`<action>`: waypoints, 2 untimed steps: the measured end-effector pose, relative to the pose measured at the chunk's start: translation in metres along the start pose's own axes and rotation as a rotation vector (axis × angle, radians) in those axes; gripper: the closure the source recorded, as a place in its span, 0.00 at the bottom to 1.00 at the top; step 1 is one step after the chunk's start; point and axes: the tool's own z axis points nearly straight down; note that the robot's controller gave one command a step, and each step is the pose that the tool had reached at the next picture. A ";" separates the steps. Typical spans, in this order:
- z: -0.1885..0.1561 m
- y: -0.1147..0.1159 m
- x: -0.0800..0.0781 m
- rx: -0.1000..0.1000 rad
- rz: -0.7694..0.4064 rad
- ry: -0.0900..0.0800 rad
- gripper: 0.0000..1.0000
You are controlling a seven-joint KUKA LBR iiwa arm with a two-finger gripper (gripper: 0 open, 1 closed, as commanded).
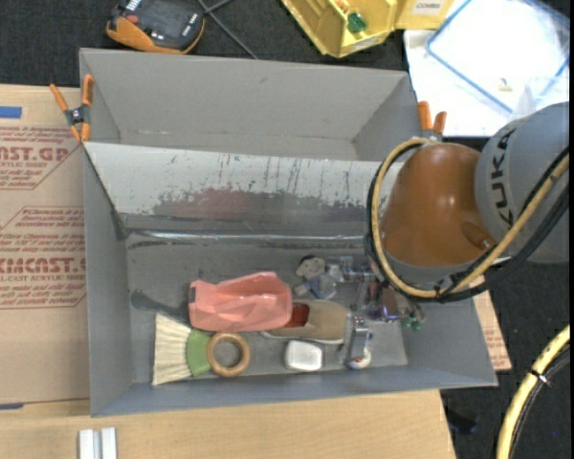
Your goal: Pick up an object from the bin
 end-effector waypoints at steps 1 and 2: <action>-0.004 0.000 -0.002 0.000 0.000 -0.008 0.00; 0.068 0.014 -0.017 -0.002 0.332 -0.008 0.00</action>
Offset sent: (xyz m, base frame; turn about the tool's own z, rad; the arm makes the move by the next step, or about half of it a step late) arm 0.0172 0.0154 -0.0772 0.3717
